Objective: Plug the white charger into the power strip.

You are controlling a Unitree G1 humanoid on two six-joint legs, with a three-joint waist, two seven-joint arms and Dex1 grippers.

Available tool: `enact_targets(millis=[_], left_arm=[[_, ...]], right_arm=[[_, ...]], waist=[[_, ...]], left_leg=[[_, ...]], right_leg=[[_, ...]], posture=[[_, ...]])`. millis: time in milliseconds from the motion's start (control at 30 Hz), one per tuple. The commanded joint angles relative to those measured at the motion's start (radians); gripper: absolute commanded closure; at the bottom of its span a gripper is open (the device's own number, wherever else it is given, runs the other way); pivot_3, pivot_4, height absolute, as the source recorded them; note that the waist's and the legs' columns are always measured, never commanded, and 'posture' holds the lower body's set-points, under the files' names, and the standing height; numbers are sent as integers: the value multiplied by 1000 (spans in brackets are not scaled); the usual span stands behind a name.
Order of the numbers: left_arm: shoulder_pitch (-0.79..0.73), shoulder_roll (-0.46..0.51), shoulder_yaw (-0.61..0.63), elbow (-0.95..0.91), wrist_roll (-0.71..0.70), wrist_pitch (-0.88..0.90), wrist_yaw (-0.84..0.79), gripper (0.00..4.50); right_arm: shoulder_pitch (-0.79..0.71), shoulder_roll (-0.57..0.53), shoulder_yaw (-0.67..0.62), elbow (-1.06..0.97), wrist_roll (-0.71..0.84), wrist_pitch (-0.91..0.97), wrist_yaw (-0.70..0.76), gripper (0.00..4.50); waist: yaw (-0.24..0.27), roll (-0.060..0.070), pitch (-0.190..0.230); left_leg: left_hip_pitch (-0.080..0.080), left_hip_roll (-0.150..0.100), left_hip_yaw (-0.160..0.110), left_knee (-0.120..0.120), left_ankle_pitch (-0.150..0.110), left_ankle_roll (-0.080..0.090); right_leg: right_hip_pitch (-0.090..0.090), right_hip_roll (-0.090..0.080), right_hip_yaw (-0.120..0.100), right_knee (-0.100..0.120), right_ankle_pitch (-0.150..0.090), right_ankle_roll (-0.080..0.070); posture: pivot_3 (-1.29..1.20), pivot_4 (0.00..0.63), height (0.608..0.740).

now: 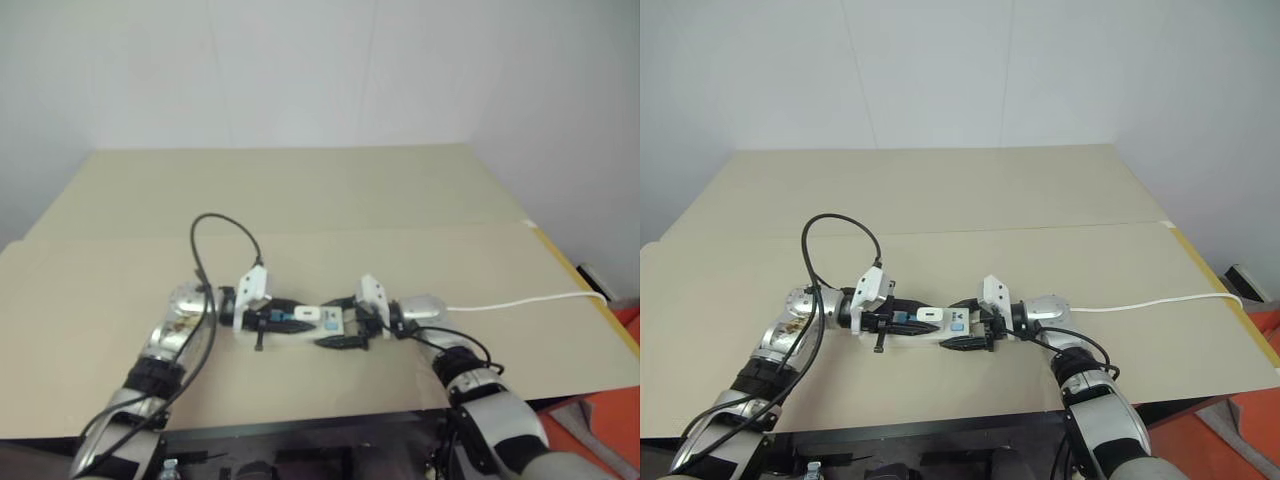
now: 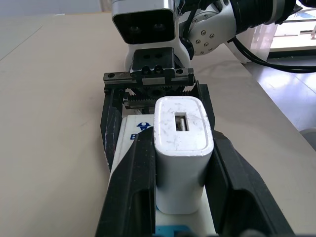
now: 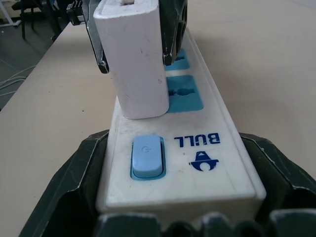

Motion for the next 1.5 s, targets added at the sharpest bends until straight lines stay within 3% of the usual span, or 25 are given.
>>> enact_targets(millis=[33,367,733,767,1067,1267,1400,1500], left_arm=[[48,62,-19,96,60,-12,-49,3504],[37,52,-42,167,79,-84,-52,3504],[42,68,-63,129,77,8,-49,3504],[44,70,-65,121,75,20,-53,2751],[50,72,-50,99,63,50,-65,29],[22,89,1,106,50,0,-76,29],[-57,152,60,127,19,-57,-151,29],[-111,211,99,121,-3,-73,-194,0]], right_arm=[[-1,-30,-6,22,-10,4,18,1062],[4,-36,-3,15,-6,6,16,1062],[5,-33,-3,13,-6,8,14,1062],[5,-34,-3,13,-5,9,14,1062],[2,-32,-2,17,-6,8,15,1062],[-3,-28,-3,23,-8,5,12,1062],[2,-29,-3,16,-6,18,11,1062],[7,-33,-6,7,-9,16,1,74]], waist=[[-2,0,0],[-2,0,-1],[-2,1,-2],[-4,2,-2],[16,10,-8],[17,10,-8],[16,10,-8],[17,7,-7]], left_leg=[[0,0,0,0,0,0],[0,0,0,0,0,0],[0,0,0,0,0,0],[1,0,0,0,0,0],[5,-1,1,-2,0,0],[5,-1,2,-2,0,0],[3,-1,1,-2,0,0],[-1,-1,1,-1,0,0]], right_leg=[[0,0,0,0,0,0],[0,0,0,0,0,0],[0,0,0,0,0,0],[0,0,0,0,0,0],[4,-1,0,0,-5,6],[4,-1,0,0,-5,6],[2,-1,0,0,-5,5],[-1,-1,-2,0,-5,4]], posture=[[0,150,740],[0,150,740],[0,150,740],[0,150,740],[0,150,740],[0,150,740],[0,150,740],[0,150,740]])
